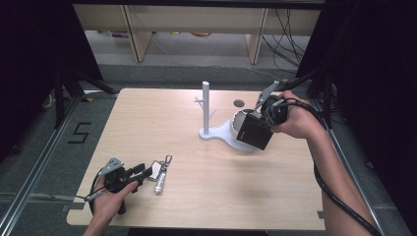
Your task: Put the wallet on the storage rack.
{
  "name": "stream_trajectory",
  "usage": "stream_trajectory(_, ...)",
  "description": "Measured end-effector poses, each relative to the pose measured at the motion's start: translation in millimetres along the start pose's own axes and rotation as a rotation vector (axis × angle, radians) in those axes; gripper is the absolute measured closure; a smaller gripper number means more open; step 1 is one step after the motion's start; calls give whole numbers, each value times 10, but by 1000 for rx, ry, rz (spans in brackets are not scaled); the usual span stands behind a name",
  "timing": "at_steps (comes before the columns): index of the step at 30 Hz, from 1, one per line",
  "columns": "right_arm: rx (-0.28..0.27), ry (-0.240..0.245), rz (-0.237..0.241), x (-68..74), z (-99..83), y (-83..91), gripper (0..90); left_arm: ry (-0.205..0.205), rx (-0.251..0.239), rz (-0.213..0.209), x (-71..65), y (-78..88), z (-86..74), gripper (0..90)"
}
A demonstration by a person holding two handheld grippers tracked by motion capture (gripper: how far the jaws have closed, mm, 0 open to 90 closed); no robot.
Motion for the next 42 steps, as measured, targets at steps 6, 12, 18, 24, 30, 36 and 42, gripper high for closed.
stream_trajectory(6,-10,33,-24,-66,15,23,810,3,5,8,6,5,-3,553)
stream_trajectory(12,-27,41,-35,-88,25,32,811,3,5,8,4,5,-3,552)
stream_trajectory(18,-35,46,-67,-149,45,32,811,5,3,7,3,4,-2,551)
stream_trajectory(24,-52,48,-102,-220,97,-11,811,9,0,10,10,8,-1,550)
stream_trajectory(30,-65,55,-123,-278,166,-83,810,8,-2,3,11,7,-2,551)
stream_trajectory(36,-58,62,-123,-296,165,-189,809,11,0,6,12,8,-6,551)
stream_trajectory(42,-57,49,-127,-324,126,-272,809,13,1,6,15,14,-9,551)
Point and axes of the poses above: each handheld gripper's, and its own axes: y roughly backward along the jaws, z roughly out of its top, x roughly to its left, the point moved 6 cm from there along -y, roughly forward along the jaws, and after that the axes turned 6 degrees about -y, right-handed, at the moved point
